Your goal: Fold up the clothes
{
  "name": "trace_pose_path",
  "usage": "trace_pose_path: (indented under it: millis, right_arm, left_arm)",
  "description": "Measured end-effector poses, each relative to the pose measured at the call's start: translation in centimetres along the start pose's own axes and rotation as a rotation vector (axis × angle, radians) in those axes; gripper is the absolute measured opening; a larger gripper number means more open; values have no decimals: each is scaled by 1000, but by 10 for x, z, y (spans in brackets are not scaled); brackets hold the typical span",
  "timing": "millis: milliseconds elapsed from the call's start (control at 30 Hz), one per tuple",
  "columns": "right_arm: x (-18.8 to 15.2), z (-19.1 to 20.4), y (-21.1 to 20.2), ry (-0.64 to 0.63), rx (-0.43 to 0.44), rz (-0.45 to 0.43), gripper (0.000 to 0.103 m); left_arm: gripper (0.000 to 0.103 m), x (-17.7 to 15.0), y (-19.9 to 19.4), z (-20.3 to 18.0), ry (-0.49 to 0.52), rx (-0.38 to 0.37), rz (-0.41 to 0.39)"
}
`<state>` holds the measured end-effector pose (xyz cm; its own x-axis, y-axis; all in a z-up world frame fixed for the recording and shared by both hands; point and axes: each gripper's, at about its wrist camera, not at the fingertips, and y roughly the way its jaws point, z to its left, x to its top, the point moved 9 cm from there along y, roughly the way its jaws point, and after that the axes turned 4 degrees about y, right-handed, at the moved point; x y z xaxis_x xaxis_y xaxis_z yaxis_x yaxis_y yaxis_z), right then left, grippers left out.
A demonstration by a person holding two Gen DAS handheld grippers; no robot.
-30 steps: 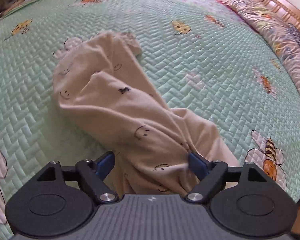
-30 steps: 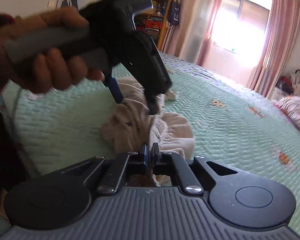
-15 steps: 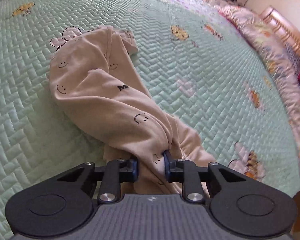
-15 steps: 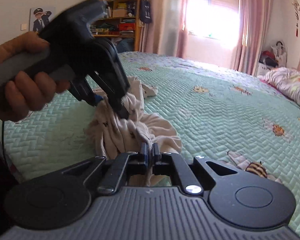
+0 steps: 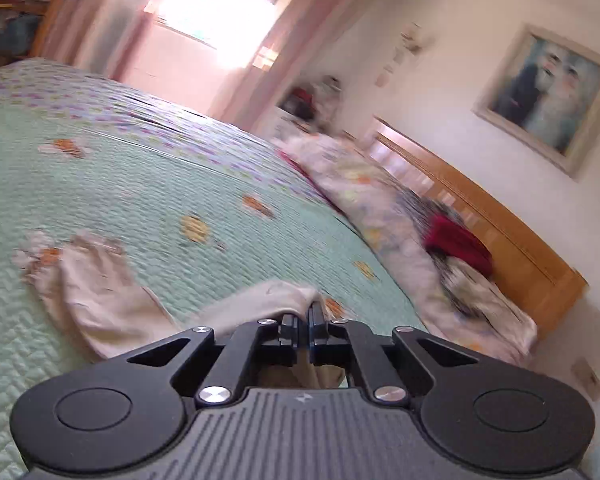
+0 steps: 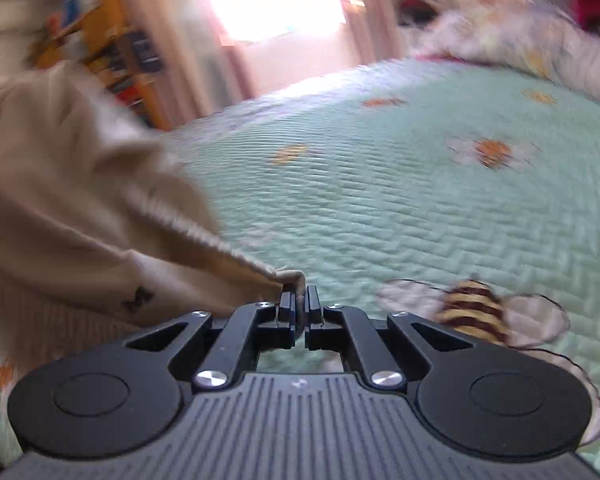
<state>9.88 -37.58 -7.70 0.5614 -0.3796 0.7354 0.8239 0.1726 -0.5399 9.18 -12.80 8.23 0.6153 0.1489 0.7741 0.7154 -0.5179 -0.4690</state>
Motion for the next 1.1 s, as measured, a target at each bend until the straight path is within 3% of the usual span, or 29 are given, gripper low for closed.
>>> trace_pose_path:
  millis: [67,233,300,367,433,500,600,667,767,900,1000,1100]
  right_arm:
    - [4,-15,-7,22,-29,-18,4]
    - [14,-27,-39,-67,-164,-134,5]
    - [14,-30,-39,-130,-221,-161,5]
    - [7,-39,-15,-233,-282,-81,5]
    - [-2,-52,-3,-254,-315,-29,6]
    - [-1,-48,-14,-300,-300,-82,13]
    - [4,-32,-43,-381,-270,-210,37]
    - [-1,-8,-74,-467,-144,-269,37]
    - [-29,38,-81,-724,36,-246,37]
    - [-63,69,-69,-1015,58,-217,36]
    - [-76,73,-48,-1104,58,-136,35]
    - [-86,75,-29,-1144,72,-90,35]
  left_arm:
    - [4,4,0,18,-44,53,-3]
    - [0,-37,45,106,-237,272,135]
    - [0,-58,58,128,-220,351,203]
    - [0,-69,65,134,-219,328,235]
    - [0,-69,65,130,-189,310,227]
    - [0,-66,57,120,-171,246,206]
    - [2,-64,45,92,-138,131,191]
    - [8,-76,40,71,-84,90,222]
    - [23,-103,43,54,-24,93,286]
    - [23,-131,57,60,-60,91,349]
    - [23,-136,71,66,-109,84,363]
    - [23,-128,78,65,-136,69,326]
